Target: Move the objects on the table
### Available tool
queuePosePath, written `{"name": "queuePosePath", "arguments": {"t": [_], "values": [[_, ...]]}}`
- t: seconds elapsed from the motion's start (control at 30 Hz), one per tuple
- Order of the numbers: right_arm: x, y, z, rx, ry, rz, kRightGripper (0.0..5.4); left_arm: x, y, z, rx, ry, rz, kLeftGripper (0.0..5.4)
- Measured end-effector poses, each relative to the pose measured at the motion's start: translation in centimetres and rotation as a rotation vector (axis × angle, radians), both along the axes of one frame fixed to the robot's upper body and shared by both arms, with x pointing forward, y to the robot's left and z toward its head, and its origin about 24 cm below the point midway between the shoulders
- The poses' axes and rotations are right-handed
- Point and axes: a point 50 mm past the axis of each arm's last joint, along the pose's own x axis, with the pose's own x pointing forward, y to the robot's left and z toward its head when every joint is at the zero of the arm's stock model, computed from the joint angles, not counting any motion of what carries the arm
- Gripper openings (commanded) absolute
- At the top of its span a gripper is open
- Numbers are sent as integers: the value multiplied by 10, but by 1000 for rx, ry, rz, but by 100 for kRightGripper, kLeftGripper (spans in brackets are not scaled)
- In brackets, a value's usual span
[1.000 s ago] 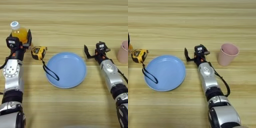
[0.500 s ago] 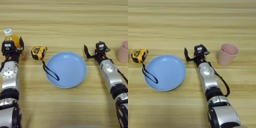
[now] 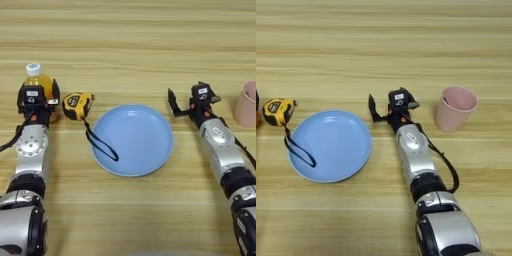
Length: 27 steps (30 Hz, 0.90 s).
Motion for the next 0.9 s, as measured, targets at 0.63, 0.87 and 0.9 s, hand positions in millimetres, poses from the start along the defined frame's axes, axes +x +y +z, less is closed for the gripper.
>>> {"name": "queuePosePath", "arguments": {"t": [0.63, 0.87, 0.9], "values": [[0, 0, 0, -1, 0, 2, 540, 2, 1, 3, -1, -16, 13, 537], [0, 0, 0, -1, 0, 2, 540, 4, 3, 24, 26, -130, 14, 537], [0, 0, 0, -1, 0, 2, 540, 3, 3, 29, 23, -157, 15, 537]]}}
